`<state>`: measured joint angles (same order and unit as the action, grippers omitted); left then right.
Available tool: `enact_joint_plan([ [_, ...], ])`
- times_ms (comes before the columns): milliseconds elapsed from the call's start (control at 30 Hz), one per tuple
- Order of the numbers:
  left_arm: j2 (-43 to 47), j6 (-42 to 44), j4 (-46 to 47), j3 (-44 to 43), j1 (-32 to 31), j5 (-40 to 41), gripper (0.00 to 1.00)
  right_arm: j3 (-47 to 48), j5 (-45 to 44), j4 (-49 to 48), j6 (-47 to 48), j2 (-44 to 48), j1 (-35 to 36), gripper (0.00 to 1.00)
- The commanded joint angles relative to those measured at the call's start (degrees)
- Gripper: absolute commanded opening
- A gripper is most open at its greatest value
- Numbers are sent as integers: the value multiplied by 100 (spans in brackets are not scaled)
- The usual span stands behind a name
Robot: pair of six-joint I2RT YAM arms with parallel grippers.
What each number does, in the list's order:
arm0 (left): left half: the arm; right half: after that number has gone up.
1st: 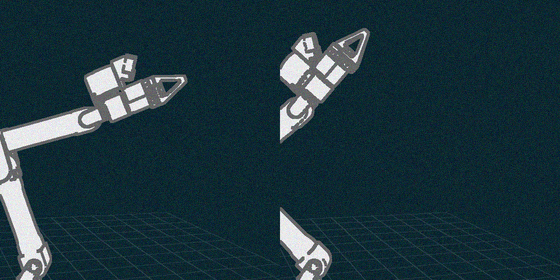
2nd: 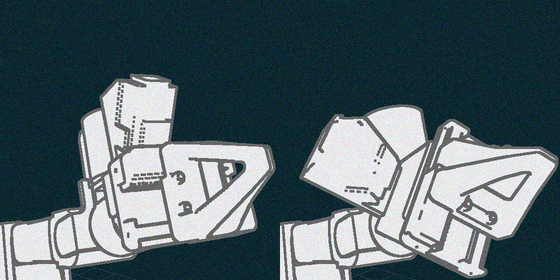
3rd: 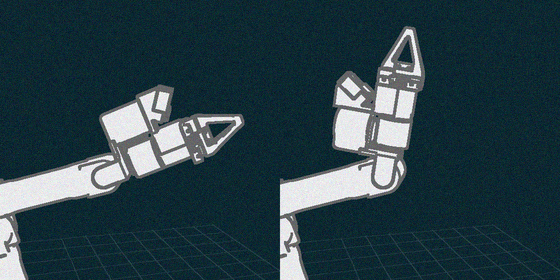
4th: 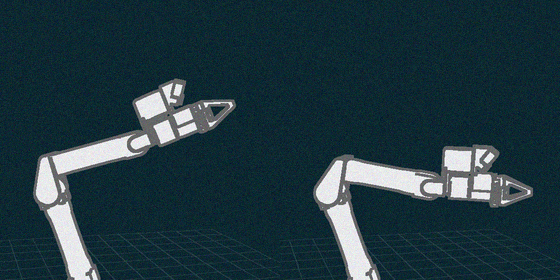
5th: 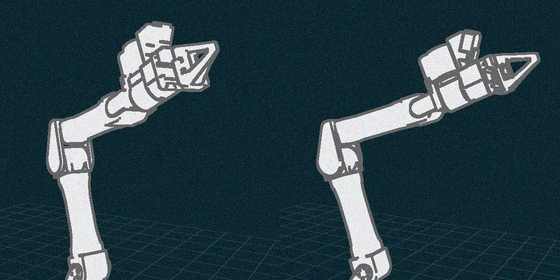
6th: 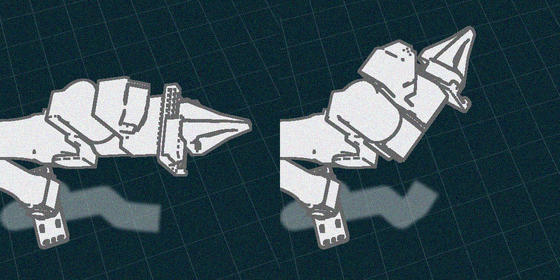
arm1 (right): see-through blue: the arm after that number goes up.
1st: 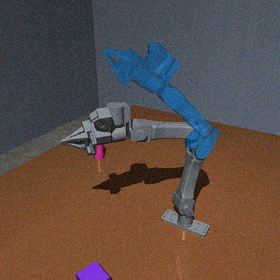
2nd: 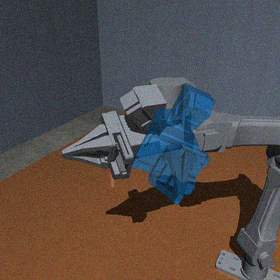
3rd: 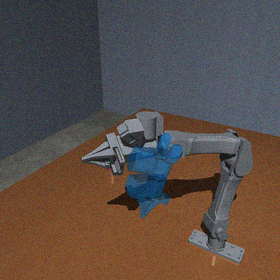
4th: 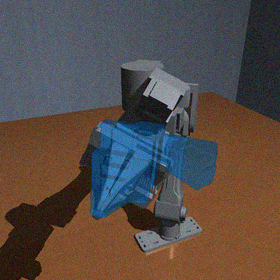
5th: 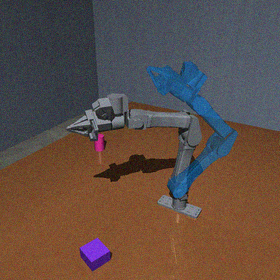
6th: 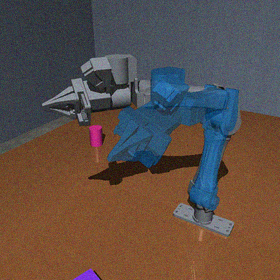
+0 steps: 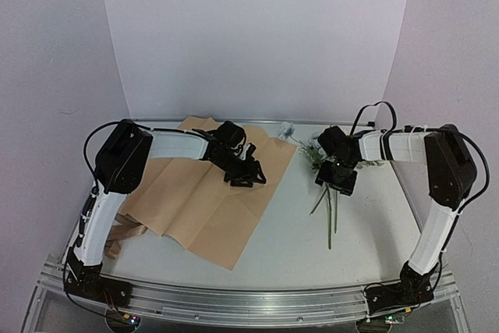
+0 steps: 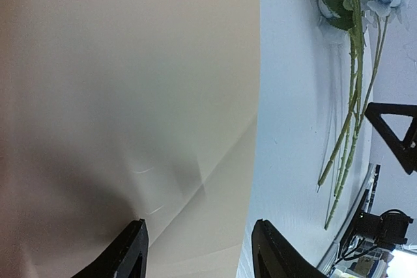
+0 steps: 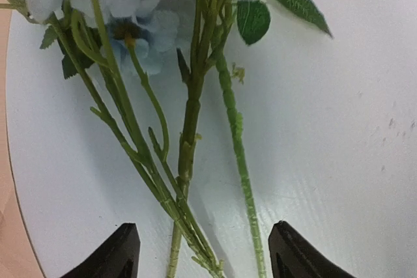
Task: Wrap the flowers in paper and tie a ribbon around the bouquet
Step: Pick up the fake flower from the center of the board.
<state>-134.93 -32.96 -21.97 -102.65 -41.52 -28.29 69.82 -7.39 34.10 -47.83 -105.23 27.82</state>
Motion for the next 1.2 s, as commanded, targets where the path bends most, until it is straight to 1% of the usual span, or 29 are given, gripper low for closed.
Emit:
enact_joint_plan([
  [0,438,118,-6,117,38,144,56,116,-751,118,489,247,-74,77],
  [67,456,125,-6,135,40,152,56,235,-750,135,642,22,-75,81],
  [167,410,129,-43,78,45,135,56,536,-624,185,759,-505,-72,80],
  [333,381,154,-114,27,36,104,56,642,-514,185,654,-895,-74,72],
  [467,328,167,-147,-34,37,78,56,552,-561,165,552,-949,-75,61],
  [533,266,162,-157,-86,38,47,56,473,-580,126,528,-907,-72,50],
  [600,183,132,-158,-136,31,-21,56,413,-627,91,517,-841,-71,35],
  [667,90,84,-154,-196,12,-79,56,381,-693,97,503,-686,-75,12],
  [700,38,69,-154,-241,-4,-93,56,352,-759,102,491,-550,-75,5],
  [733,-19,58,-157,-293,-22,-102,56,322,-836,109,479,-418,-74,0],
  [933,-370,63,-363,-771,-243,-198,56,216,-1354,278,545,795,-74,0],
  [1167,-857,-106,-390,-1317,-582,-407,56,562,-1422,671,940,1680,-77,0],
])
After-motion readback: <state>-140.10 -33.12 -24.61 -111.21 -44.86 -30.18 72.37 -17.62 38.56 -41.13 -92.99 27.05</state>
